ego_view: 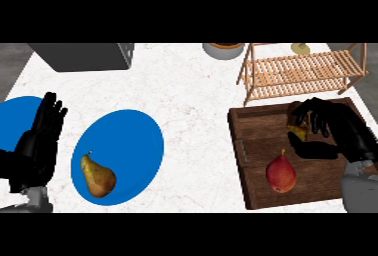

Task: Pick the sweet potato from the tray and place it in the tiered shelf

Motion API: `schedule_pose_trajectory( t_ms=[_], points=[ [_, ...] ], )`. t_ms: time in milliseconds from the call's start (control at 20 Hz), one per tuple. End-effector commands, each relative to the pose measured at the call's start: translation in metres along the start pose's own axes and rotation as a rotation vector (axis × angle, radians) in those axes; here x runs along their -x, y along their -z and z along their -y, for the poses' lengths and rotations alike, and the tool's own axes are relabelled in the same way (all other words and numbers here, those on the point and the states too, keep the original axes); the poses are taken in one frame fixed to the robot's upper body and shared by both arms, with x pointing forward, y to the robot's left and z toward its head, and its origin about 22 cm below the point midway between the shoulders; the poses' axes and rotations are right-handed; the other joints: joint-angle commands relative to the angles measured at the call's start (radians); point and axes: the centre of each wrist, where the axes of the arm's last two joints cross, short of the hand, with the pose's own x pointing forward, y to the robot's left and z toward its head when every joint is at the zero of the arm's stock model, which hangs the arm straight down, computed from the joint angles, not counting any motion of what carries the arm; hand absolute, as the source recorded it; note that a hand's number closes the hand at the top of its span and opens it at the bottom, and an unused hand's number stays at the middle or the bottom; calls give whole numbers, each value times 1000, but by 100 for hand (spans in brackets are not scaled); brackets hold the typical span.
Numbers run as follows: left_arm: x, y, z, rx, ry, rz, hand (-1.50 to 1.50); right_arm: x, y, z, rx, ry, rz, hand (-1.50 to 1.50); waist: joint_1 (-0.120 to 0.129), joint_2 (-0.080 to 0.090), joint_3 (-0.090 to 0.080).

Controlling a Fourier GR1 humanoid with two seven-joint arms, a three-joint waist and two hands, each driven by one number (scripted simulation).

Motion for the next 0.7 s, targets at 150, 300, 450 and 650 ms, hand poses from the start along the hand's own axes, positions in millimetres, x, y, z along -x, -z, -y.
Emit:
schedule_pose_trajectory(
  t_ms=[150,300,450,650],
  points=[
    [1,-10,24,39,-28,8,0,-40,-51,94,243,31,-80,150,30,11,3],
    [5,-2,26,40,-6,13,0,-38,-62,114,272,8,-125,150,44,18,4],
    [9,2,2,37,2,19,0,-37,-53,138,305,35,-130,150,54,19,4],
    [4,8,21,56,0,8,0,-29,-18,141,343,72,-151,150,58,21,4]
  ],
)
